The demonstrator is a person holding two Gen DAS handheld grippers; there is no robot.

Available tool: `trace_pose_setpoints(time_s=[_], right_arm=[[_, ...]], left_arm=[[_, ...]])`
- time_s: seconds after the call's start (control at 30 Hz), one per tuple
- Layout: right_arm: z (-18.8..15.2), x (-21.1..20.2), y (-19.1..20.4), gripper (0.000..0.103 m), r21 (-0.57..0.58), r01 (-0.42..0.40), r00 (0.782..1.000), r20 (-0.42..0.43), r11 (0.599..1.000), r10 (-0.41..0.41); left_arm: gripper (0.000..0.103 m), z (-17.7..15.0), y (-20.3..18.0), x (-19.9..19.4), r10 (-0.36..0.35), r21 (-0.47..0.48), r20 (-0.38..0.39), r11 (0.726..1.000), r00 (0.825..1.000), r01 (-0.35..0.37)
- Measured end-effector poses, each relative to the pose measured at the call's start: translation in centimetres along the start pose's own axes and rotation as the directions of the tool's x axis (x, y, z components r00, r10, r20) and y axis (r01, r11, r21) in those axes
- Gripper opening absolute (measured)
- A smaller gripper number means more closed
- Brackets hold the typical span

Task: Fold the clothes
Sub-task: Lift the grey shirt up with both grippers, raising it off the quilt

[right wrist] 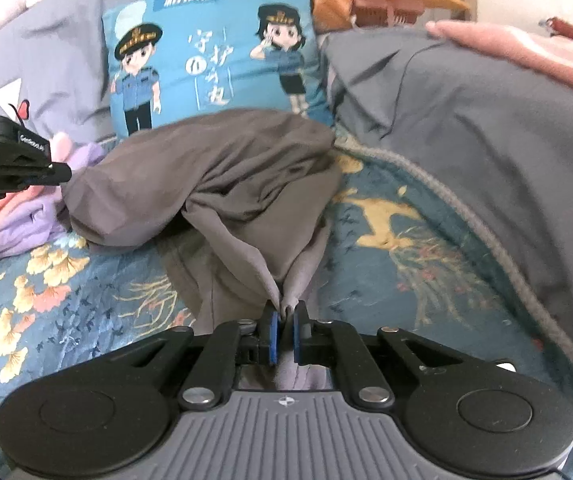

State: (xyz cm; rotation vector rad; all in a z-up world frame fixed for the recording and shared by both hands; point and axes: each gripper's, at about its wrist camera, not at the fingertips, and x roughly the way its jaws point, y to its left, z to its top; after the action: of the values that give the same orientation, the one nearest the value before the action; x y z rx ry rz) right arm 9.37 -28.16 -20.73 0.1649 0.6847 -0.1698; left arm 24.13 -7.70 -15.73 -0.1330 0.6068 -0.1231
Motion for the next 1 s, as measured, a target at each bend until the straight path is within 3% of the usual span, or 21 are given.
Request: trace_pose_setpoints(time_s=[0.23,0.43,0.53,0.6,0.7,0.77,0.83,0.9,1.0], right_arm=[[0.2,-6.1,-0.7,0.006,-0.048,0.054,0.996,0.073,0.997,-0.051],[1.7,-12.2,-0.9,0.006,-0.067,0.083,0.985,0.154,0.994,-0.072],[2.4,-14.4,-0.3,0.006,-0.084,0.079,0.982,0.18,0.993,-0.063],[2.5,-15.2,0.6,0.006,-0.104,0.079,0.981,0.182,0.991,-0.059],[1.8,-15.6,1.9,0.006,-0.125,0.086,0.983,0.171,0.988,-0.064],[1.3,-15.6,2.4,0.006,-0.133,0.091,0.985,0.16,0.987,-0.069],[1.0,-15.5,2.6,0.006,-0.138,0.095,0.986,0.152,0.986,-0.073],[0.8,-15.5,2.4,0.006,-0.138,0.099,0.986,0.147,0.985,-0.078],[0.8,-15.2,1.7,0.006,-0.121,0.105,0.987,0.137,0.987,-0.088]], left_arm=[[0.003,1.7,1.2,-5.9,-0.005,-0.019,0.092,1.0,0.996,0.006],[0.0,3.9,4.2,-13.6,-0.004,-0.068,0.211,0.998,0.978,0.018],[0.0,5.0,5.6,-16.5,-0.006,-0.041,0.196,0.999,0.981,0.014],[0.0,5.0,5.7,-17.3,0.026,0.016,0.142,0.999,0.989,-0.029],[0.001,3.3,5.6,-16.8,0.025,0.083,0.027,0.996,0.999,-0.027],[0.003,1.4,5.9,-15.2,-0.032,0.061,-0.074,0.997,0.997,0.037],[0.021,-0.7,5.8,-13.2,-0.093,0.038,-0.154,0.994,0.984,0.1],[0.031,-2.6,4.8,-11.2,-0.123,0.064,-0.206,0.988,0.971,0.139],[0.059,-4.4,3.1,-8.9,-0.095,0.124,-0.208,0.985,0.974,0.122]])
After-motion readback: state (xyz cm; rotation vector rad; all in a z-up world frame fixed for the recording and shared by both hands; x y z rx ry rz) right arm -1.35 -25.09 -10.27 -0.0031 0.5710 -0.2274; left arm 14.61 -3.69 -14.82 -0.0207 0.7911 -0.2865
